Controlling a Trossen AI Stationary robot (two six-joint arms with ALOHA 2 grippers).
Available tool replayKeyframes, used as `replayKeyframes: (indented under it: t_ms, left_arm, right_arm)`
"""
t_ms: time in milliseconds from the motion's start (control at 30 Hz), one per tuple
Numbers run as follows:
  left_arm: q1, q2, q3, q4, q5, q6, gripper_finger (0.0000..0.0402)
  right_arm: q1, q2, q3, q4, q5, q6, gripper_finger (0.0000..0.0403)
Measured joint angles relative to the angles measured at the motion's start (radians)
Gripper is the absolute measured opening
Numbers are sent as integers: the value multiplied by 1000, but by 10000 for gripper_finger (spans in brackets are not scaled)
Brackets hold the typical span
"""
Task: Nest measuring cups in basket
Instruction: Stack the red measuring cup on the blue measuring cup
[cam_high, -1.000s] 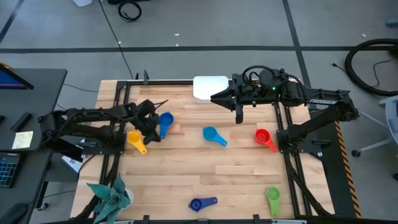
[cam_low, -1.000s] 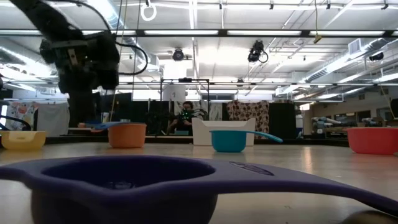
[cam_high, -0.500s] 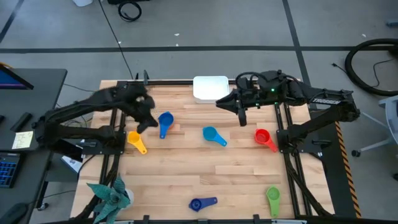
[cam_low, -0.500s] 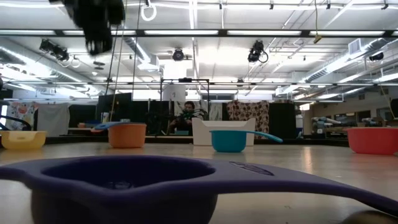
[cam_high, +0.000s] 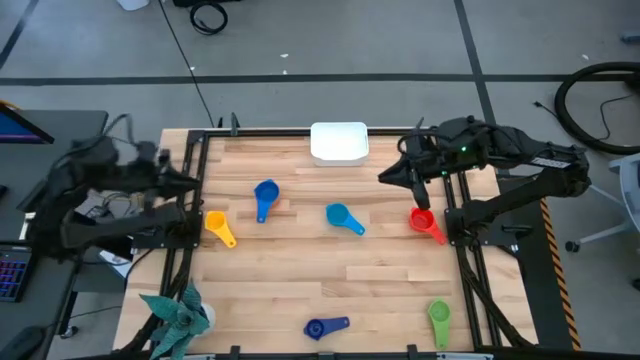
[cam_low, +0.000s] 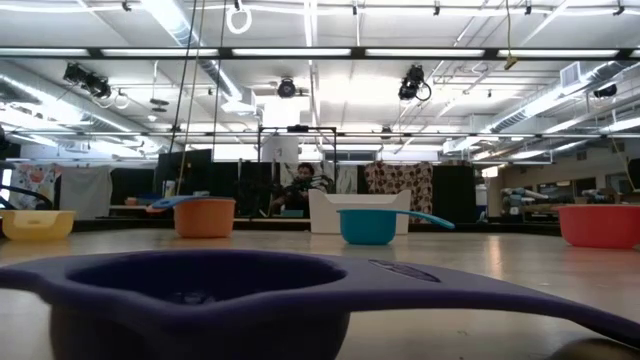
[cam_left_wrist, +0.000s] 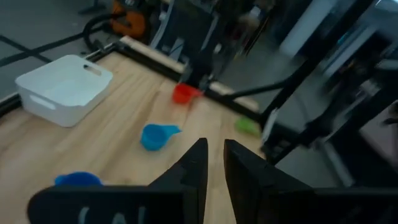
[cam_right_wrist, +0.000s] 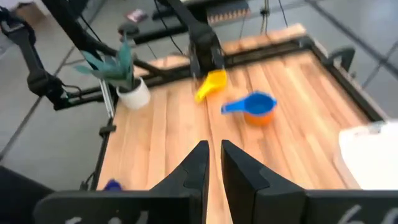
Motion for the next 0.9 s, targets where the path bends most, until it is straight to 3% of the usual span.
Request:
replayKeyframes:
  t_ms: [200, 400, 533, 733, 900]
  left_arm:
    - [0, -139, -1, 0, 10, -59, 57]
    - [1, -191, -1, 0, 11, -96, 57]
    - [1, -191, -1, 1, 11, -94, 57]
    - [1, -191, -1, 1, 14, -97, 57]
    - [1, -191, -2, 0, 39, -94, 57]
  right_arm:
    - [-9, 17, 0, -116, -28, 19, 46]
    - [-28, 17, 0, -254, -36, 127, 53]
    - [-42, 25, 0, -356, -35, 194, 76]
    - [-63, 47, 0, -565, 79, 248, 124]
    - [-65, 79, -19, -663, 86, 288, 157]
